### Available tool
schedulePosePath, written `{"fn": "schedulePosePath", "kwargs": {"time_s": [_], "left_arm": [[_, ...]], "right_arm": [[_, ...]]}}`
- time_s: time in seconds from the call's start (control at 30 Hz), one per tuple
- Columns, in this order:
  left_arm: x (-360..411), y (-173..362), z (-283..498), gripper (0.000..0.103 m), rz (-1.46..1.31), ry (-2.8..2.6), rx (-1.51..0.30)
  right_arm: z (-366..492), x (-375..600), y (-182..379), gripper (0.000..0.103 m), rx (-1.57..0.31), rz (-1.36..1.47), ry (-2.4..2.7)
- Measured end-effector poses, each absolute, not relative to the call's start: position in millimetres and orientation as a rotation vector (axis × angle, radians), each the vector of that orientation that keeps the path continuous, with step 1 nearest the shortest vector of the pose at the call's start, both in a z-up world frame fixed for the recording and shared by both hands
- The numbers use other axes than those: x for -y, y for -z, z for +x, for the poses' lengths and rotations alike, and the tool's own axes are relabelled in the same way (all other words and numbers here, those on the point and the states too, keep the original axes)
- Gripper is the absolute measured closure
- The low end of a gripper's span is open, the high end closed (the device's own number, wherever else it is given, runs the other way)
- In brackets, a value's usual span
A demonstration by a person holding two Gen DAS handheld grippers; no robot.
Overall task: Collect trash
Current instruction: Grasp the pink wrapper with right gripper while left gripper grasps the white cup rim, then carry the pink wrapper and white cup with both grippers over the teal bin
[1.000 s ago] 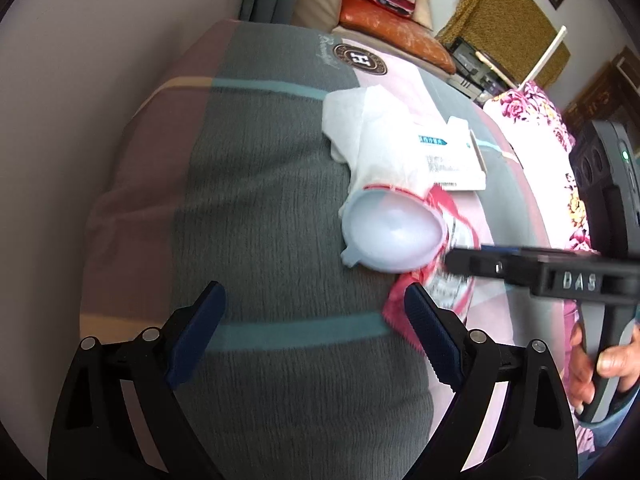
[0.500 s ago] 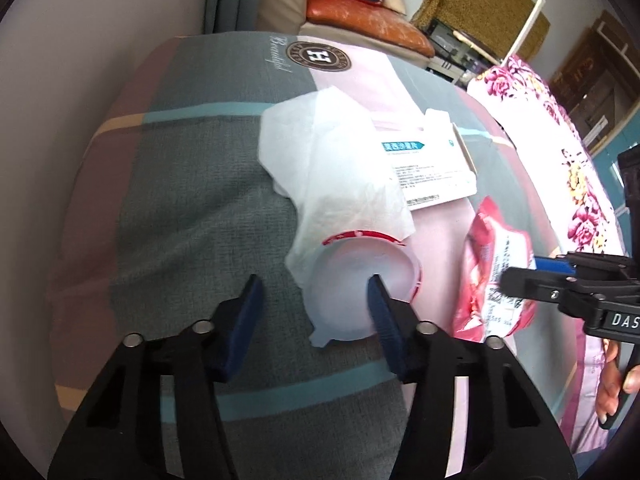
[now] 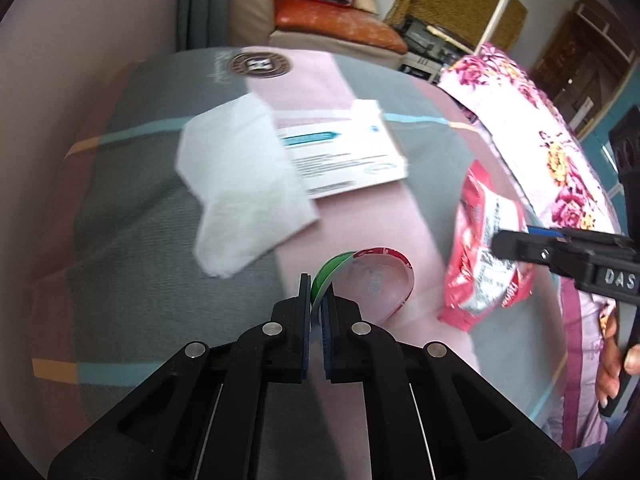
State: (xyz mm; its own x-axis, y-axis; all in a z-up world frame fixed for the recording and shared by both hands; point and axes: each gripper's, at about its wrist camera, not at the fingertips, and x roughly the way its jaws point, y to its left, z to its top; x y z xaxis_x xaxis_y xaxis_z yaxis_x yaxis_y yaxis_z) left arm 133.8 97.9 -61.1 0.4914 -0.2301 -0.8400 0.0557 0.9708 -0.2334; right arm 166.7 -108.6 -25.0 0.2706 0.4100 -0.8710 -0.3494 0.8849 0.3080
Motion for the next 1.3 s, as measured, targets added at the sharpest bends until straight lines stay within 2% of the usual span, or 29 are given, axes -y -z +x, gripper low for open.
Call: {"fn": "schedulePosePath", "kwargs": {"time_s": [0.47, 0.83, 1.3], "left_arm": [[-18.6, 39.5, 126.1, 0.098, -0.101, 0.256, -1.053], [79.2, 22.4, 126.9, 0.098, 0.014, 0.356, -1.040], [197.7, 28.5, 140.7, 0.098, 0.116, 0.483, -1.078]], "right_arm": [[154.2, 212.1, 4.4, 0.074, -1.096, 0.206, -0.354], [138.8, 296.9, -9.4, 0.074, -0.998, 0.352, -0.305], [119.4, 420.3, -11.1, 0.074, -0.898, 0.493, -0.147]]}}
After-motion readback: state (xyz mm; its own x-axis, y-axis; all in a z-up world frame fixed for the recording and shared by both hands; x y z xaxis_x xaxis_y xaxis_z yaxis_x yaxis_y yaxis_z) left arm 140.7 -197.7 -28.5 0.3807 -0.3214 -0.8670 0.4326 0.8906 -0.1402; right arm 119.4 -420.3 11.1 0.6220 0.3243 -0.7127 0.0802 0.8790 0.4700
